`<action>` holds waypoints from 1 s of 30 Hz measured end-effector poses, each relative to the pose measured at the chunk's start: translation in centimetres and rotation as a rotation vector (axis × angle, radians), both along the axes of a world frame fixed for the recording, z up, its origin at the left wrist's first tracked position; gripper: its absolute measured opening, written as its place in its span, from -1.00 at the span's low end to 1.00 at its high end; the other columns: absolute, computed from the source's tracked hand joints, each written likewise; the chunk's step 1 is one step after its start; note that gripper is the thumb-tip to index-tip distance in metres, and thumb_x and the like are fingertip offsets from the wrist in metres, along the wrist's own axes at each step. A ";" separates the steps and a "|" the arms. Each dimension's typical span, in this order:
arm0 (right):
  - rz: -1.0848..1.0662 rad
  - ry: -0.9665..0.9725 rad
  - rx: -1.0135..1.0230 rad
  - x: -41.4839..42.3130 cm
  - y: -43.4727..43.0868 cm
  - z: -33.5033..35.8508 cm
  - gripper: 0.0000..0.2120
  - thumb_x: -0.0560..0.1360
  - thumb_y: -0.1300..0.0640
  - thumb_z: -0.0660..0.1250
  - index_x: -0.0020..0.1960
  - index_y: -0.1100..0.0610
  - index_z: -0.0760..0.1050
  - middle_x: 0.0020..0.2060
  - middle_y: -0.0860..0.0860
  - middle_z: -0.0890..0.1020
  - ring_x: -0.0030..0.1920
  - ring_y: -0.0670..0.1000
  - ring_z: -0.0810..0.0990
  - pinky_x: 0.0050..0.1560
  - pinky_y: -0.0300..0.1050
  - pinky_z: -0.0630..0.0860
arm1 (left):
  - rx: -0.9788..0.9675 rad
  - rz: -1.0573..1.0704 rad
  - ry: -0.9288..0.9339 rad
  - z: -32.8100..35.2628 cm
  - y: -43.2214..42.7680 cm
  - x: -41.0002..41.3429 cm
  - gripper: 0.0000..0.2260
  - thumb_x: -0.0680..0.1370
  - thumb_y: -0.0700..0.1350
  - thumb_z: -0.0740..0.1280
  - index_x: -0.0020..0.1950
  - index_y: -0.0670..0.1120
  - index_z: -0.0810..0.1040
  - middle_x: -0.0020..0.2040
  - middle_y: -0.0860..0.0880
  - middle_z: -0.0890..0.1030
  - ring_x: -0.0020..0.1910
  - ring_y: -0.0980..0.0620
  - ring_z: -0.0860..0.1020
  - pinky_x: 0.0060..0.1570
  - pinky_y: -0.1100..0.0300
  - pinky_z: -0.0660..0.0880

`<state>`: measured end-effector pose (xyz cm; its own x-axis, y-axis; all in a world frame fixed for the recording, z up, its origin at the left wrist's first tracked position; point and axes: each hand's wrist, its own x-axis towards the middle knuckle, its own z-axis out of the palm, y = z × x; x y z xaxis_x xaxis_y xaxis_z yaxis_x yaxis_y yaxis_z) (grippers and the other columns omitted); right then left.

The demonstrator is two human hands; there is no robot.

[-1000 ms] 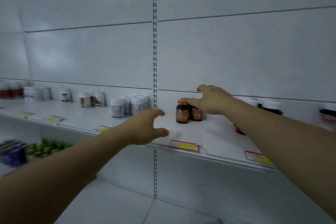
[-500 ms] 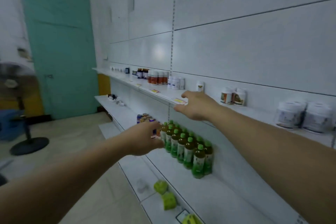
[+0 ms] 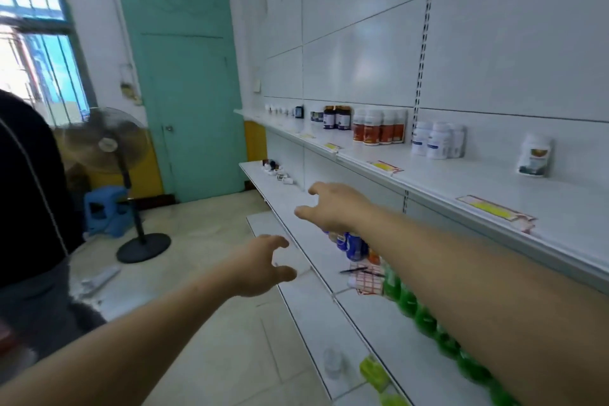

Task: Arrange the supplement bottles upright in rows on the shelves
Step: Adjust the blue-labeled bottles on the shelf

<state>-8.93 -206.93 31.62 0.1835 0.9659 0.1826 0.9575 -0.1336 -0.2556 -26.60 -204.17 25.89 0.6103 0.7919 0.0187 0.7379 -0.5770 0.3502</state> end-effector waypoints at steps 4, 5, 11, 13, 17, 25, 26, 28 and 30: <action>0.033 0.000 -0.040 0.9 9.3 0.0 -0.36 0.50 -0.28 0.18 0.45 0.05 0.25 0.39 0.07 0.38 0.30 0.11 0.41 0.11 -0.02 0.38 | -0.020 0.050 -0.026 0.0 8.7 0.4 -0.45 0.48 0.15 0.35 0.42 0.04 0.30 0.41 0.01 0.34 0.29 0.03 0.40 0.14 0.24 0.30; 0.036 0.000 -0.054 1.0 11.4 -0.1 -0.36 0.49 -0.28 0.18 0.45 0.05 0.26 0.39 0.07 0.37 0.30 0.11 0.41 0.10 -0.01 0.38 | -0.018 0.059 -0.023 -0.1 10.8 0.3 -0.44 0.48 0.16 0.35 0.42 0.05 0.30 0.42 0.02 0.34 0.30 0.02 0.40 0.15 0.23 0.31; 0.037 -0.032 -0.065 1.6 25.7 -1.0 -0.35 0.48 -0.29 0.18 0.45 0.04 0.27 0.40 0.07 0.37 0.33 0.12 0.38 0.16 -0.01 0.37 | 0.015 0.075 -0.005 -0.4 24.6 0.0 -0.43 0.47 0.20 0.33 0.42 0.09 0.29 0.42 0.03 0.34 0.29 0.03 0.40 0.10 0.23 0.30; 0.032 -0.042 -0.065 1.6 30.7 -1.6 -0.35 0.48 -0.29 0.18 0.44 0.05 0.27 0.40 0.08 0.38 0.32 0.12 0.39 0.12 -0.02 0.37 | 0.033 0.065 0.012 -0.7 29.8 -0.1 -0.43 0.46 0.21 0.33 0.41 0.09 0.29 0.42 0.03 0.35 0.30 0.02 0.40 0.15 0.20 0.32; 0.002 -0.063 -0.061 1.7 41.9 -2.2 -0.38 0.47 -0.29 0.18 0.40 0.06 0.33 0.34 0.08 0.44 0.26 0.11 0.43 0.01 -0.05 0.35 | 0.060 0.033 -0.001 -1.1 41.1 -0.1 -0.43 0.45 0.22 0.33 0.41 0.10 0.30 0.41 0.04 0.36 0.30 0.02 0.40 0.15 0.20 0.32; -0.118 0.022 -0.067 3.8 60.2 -2.3 -0.38 0.45 -0.31 0.18 0.40 -0.01 0.31 0.32 0.04 0.46 0.21 0.11 0.45 -0.05 -0.07 0.33 | 0.038 -0.119 0.051 0.4 60.9 3.0 -0.44 0.47 0.22 0.31 0.42 0.09 0.30 0.42 0.03 0.36 0.33 0.00 0.38 0.23 0.15 0.32; -0.130 0.031 -0.074 4.4 62.2 -2.6 -0.39 0.45 -0.31 0.18 0.38 -0.01 0.32 0.30 0.04 0.47 0.19 0.10 0.46 -0.06 -0.08 0.32 | 0.025 -0.135 0.055 0.2 63.0 3.8 -0.44 0.47 0.22 0.30 0.42 0.09 0.30 0.41 0.02 0.36 0.34 -0.01 0.37 0.25 0.13 0.32; -0.156 0.048 -0.078 5.8 66.5 -3.4 -0.40 0.45 -0.31 0.19 0.37 -0.01 0.33 0.30 0.03 0.47 0.19 0.09 0.45 -0.07 -0.08 0.31 | -0.009 -0.164 0.062 -0.8 67.4 5.3 -0.45 0.48 0.20 0.31 0.42 0.07 0.30 0.42 0.01 0.35 0.34 0.00 0.37 0.26 0.13 0.32; -0.169 0.060 -0.080 7.2 71.2 -4.5 -0.39 0.46 -0.30 0.19 0.39 0.00 0.32 0.33 0.04 0.45 0.23 0.11 0.44 -0.04 -0.07 0.31 | -0.039 -0.186 0.072 -2.2 72.0 6.8 -0.46 0.49 0.17 0.31 0.43 0.06 0.29 0.43 0.01 0.33 0.32 0.01 0.39 0.25 0.15 0.33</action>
<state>-1.72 -135.77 27.10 0.3529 0.9313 0.0907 0.9030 -0.3136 -0.2937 -19.78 -132.16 23.73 0.7447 0.6648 -0.0589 0.6440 -0.6926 0.3251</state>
